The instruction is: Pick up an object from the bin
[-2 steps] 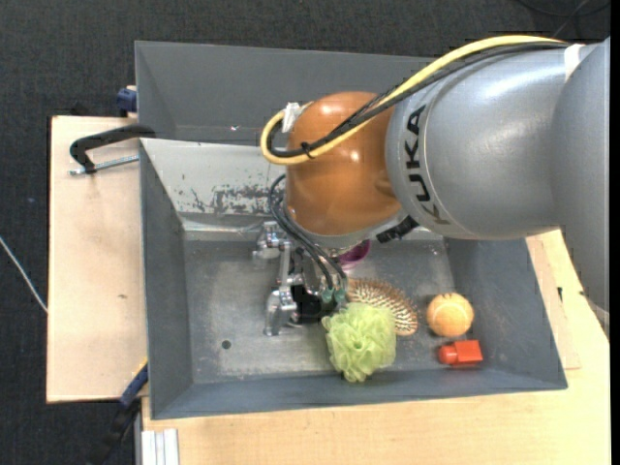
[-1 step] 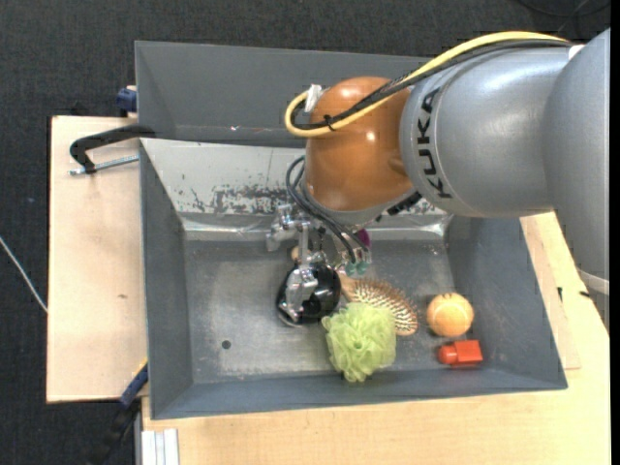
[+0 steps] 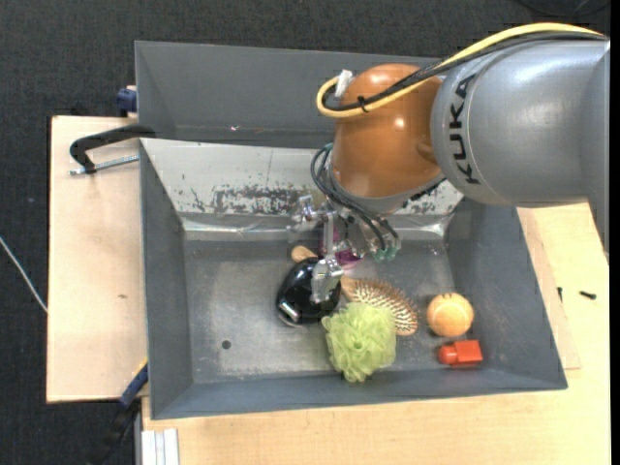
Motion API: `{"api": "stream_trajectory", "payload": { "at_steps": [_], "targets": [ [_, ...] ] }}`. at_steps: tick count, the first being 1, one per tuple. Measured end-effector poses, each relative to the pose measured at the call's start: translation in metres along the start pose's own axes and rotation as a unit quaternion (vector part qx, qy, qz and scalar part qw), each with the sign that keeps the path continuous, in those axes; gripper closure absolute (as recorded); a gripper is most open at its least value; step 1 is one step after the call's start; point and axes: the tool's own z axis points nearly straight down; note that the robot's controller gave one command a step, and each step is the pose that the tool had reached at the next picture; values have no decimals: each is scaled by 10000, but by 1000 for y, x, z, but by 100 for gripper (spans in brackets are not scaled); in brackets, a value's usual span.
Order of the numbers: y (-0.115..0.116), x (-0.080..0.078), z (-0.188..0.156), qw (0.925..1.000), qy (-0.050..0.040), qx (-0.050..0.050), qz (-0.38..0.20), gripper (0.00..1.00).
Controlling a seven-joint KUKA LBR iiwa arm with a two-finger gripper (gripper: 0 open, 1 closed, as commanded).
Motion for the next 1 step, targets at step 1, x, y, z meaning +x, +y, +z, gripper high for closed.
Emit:
{"api": "stream_trajectory", "payload": {
  "at_steps": [1],
  "targets": [
    [-2,-9,39,9926,89,-115,-1203,0]
  ]
}}
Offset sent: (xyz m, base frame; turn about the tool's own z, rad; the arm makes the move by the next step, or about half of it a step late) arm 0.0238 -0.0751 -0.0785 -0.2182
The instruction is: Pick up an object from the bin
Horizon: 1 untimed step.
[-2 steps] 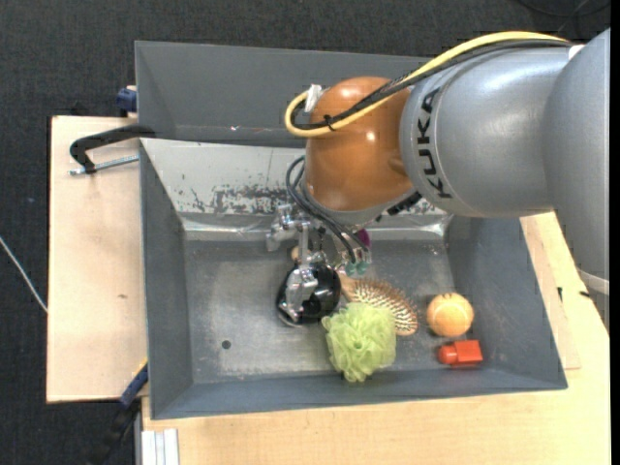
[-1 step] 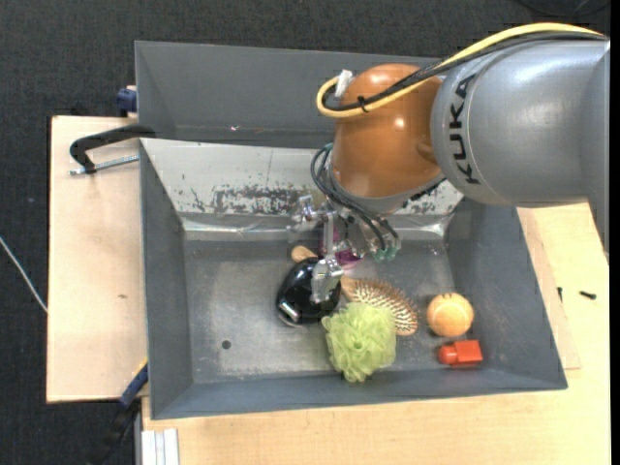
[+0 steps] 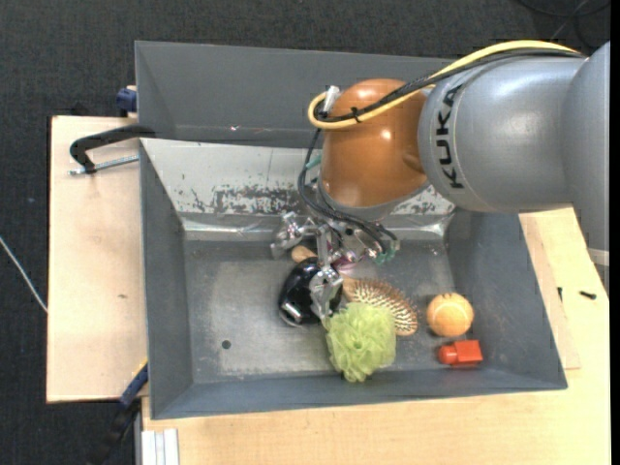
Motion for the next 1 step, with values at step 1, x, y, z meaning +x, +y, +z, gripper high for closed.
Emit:
{"api": "stream_trajectory", "payload": {
  "at_steps": [1],
  "targets": [
    [-3,4,2,9998,16,44,-210,100]
  ]
}}
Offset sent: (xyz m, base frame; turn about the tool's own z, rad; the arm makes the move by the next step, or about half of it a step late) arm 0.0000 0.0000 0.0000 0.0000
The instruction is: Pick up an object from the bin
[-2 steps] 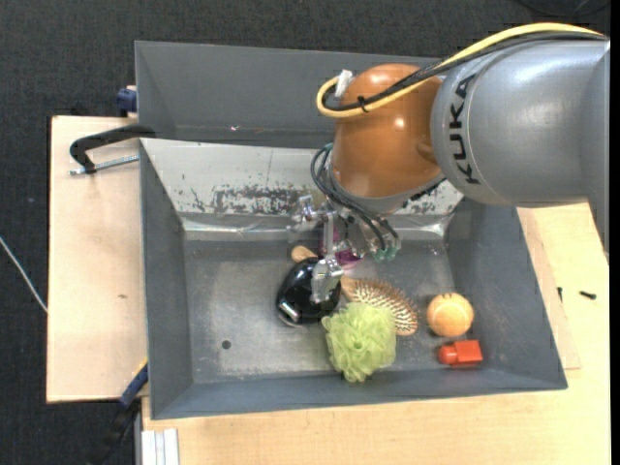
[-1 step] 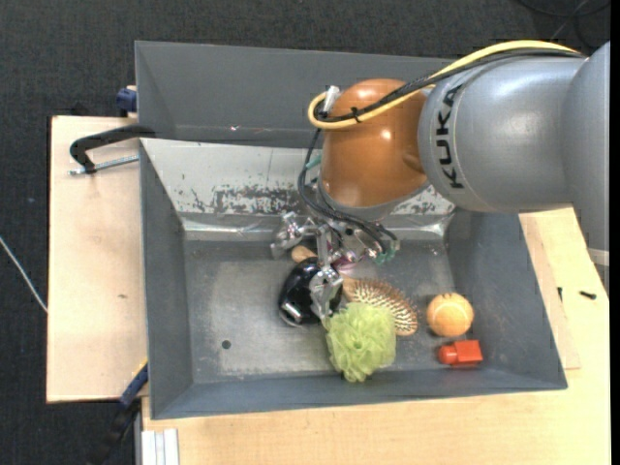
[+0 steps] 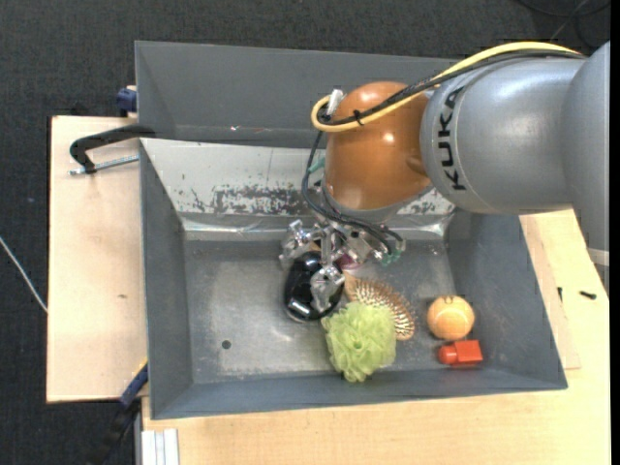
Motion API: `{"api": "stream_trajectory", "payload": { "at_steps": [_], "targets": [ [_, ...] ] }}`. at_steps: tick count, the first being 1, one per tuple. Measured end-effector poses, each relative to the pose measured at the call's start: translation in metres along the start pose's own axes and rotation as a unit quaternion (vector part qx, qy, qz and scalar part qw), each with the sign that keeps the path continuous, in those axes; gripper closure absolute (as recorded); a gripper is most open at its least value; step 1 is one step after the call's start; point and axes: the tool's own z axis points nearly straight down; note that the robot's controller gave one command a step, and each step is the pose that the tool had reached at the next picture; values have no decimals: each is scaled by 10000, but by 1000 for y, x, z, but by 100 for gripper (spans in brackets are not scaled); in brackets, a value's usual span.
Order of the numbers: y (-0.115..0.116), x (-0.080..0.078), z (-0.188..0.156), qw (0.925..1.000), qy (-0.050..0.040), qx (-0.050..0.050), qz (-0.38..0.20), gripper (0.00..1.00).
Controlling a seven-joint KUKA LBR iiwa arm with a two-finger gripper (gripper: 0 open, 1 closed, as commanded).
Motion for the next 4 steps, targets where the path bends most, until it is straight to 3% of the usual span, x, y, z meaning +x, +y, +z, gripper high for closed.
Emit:
{"api": "stream_trajectory", "payload": {
  "at_steps": [2,4],
  "targets": [
    [1,1,-5,10000,-14,6,-5,100],
    [-2,1,-40,9999,-77,74,-7,100]
  ]
}}
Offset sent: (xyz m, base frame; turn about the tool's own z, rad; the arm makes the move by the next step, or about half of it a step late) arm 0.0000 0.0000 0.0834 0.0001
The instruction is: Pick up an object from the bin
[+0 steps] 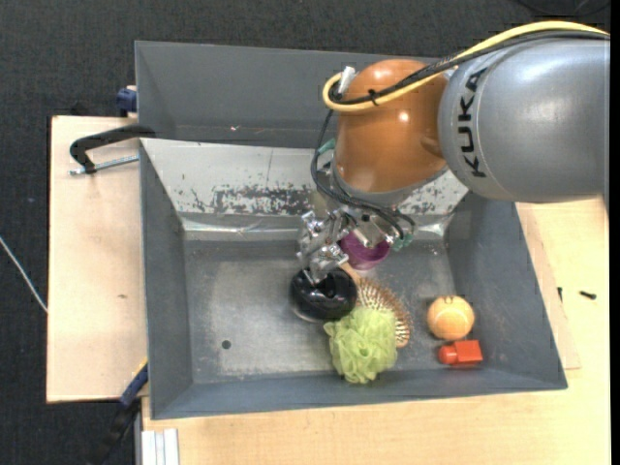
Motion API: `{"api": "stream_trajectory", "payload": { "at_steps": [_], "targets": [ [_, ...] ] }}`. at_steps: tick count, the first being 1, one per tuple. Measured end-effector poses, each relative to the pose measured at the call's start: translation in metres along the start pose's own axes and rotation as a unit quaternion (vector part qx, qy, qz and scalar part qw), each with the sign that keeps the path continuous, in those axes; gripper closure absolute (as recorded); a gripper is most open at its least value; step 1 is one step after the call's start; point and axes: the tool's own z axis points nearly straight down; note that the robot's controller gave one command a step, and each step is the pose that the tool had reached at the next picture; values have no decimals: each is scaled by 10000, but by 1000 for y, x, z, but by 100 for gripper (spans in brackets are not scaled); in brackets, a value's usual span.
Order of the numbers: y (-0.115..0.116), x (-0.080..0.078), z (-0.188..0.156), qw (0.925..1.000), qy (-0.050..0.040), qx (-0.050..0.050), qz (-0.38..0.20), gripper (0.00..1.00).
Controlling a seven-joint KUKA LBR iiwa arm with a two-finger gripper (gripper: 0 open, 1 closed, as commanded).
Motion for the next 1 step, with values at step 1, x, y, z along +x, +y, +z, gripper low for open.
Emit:
{"api": "stream_trajectory", "payload": {
  "at_steps": [1],
  "targets": [
    [2,0,-9,10000,2,-19,13,100]
  ]
}}
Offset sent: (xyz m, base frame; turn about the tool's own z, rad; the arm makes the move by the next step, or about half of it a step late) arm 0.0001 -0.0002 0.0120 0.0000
